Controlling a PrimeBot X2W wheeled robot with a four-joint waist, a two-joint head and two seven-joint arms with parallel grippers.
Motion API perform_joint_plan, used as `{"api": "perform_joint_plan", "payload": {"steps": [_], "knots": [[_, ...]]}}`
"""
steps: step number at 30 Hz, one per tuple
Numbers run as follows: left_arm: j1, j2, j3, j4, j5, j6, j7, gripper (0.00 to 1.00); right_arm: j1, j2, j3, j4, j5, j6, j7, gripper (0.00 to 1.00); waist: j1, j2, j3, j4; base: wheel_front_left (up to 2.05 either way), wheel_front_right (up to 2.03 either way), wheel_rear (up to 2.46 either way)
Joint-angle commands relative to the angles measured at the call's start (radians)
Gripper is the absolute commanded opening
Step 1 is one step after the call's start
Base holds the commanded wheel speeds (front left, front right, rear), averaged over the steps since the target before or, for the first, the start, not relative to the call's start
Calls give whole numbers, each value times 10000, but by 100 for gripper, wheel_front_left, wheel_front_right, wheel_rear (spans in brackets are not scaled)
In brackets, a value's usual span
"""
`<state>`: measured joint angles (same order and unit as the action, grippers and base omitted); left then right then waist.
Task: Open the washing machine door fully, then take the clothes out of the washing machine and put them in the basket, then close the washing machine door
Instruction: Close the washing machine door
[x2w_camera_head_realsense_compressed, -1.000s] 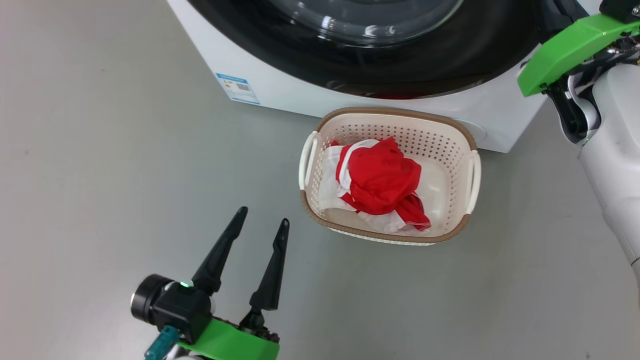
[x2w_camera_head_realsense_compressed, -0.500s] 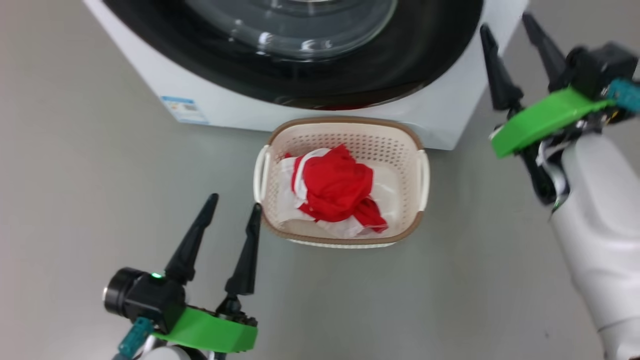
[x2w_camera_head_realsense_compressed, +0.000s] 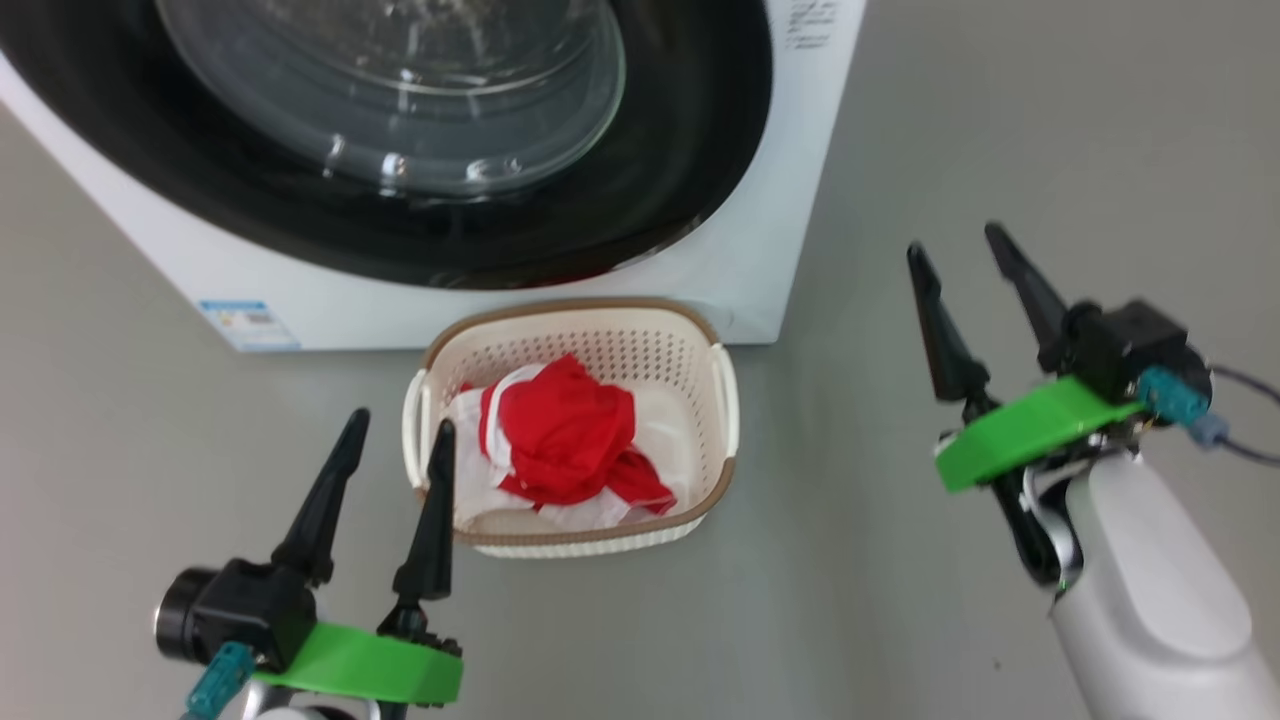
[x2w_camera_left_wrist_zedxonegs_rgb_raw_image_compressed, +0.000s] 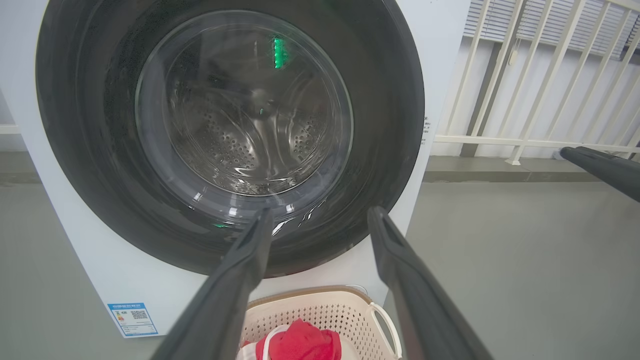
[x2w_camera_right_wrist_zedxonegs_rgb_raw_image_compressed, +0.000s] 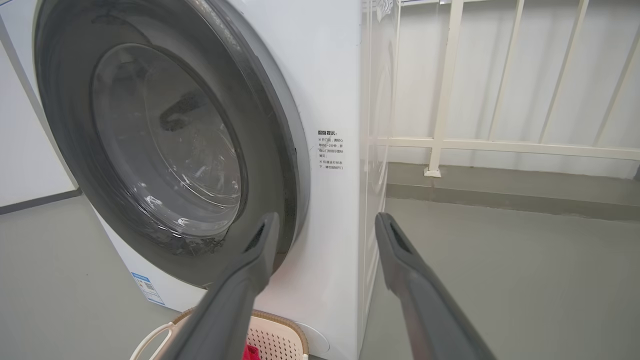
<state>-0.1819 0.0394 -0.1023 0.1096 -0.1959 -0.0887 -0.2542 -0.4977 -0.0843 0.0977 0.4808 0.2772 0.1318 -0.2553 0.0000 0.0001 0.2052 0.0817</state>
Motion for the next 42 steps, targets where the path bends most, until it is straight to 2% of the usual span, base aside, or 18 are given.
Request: {"api": "perform_joint_plan", "payload": {"steps": [1, 12, 27, 35, 42], "knots": [[114, 108, 447, -116, 13, 4, -76, 100, 329, 160, 173, -463, -157, -11, -65, 100, 0, -1, -549, -509, 0, 0, 0], [837, 109, 1101, 108, -92, -87, -76, 100, 1879, 290, -338, -1390, -439, -11, -65, 100, 0, -1, -1492, -1082, 0, 0, 0], [1626, 238, 1637, 151, 295, -186, -76, 100, 3795, 324, -1065, -2870, -729, -11, -65, 100, 0, -1, -2317, -1113, 0, 0, 0], [1897, 225, 1813, 152, 433, -239, -76, 100, 4729, 240, -1208, -3733, -940, -11, -65, 100, 0, -1, -2565, -1076, 0, 0, 0], [2155, 203, 1927, 240, 549, -263, -76, 100, 5338, 254, -1173, -4013, -1155, -11, -65, 100, 0, -1, -2812, -1123, 0, 0, 0]]}}
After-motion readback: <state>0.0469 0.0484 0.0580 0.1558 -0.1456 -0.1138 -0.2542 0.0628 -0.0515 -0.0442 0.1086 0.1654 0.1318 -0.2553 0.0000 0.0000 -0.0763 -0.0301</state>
